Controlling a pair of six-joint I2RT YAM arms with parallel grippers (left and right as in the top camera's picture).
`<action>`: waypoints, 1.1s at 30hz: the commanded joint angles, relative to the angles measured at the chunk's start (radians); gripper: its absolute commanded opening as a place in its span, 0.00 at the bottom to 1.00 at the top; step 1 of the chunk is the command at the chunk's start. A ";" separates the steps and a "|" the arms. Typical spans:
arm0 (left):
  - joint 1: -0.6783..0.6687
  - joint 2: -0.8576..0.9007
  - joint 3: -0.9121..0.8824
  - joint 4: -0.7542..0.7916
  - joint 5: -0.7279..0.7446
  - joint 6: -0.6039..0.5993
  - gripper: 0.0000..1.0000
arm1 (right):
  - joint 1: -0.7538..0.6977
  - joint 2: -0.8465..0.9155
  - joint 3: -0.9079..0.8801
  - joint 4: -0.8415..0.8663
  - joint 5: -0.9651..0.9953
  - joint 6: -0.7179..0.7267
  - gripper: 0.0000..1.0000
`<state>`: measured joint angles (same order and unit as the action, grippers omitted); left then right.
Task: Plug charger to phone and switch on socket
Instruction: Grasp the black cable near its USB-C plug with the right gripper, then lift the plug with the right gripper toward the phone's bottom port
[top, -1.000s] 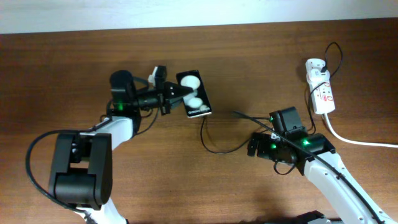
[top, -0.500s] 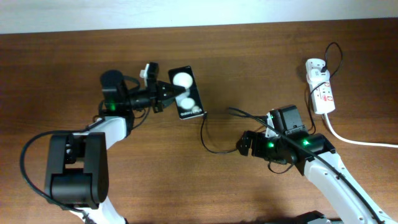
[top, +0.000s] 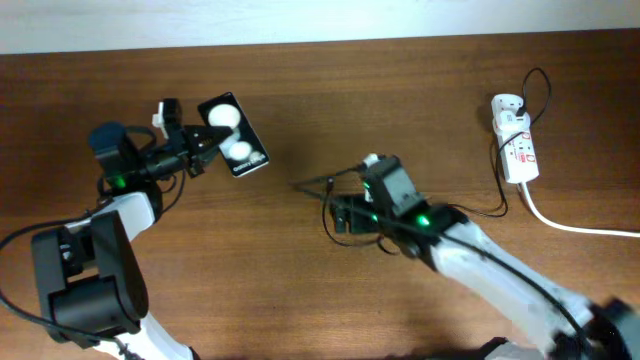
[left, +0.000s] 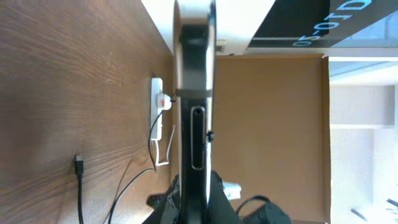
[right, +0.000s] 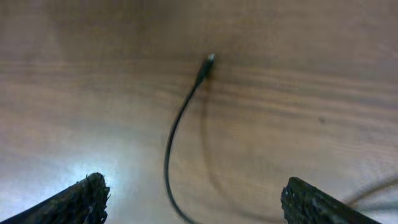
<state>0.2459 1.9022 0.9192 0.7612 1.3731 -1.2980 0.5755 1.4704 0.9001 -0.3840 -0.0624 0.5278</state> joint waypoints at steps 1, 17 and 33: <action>0.017 0.002 0.014 0.009 0.045 0.044 0.00 | 0.045 0.147 0.141 -0.039 0.084 0.007 0.92; 0.129 0.002 0.014 0.009 0.064 0.066 0.00 | 0.125 0.457 0.279 -0.003 0.276 0.185 0.67; 0.129 0.002 0.014 0.009 0.068 0.066 0.00 | 0.103 0.517 0.280 0.028 0.251 0.188 0.16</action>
<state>0.3679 1.9022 0.9199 0.7612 1.4147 -1.2560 0.6945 1.9629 1.1652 -0.3538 0.1974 0.7105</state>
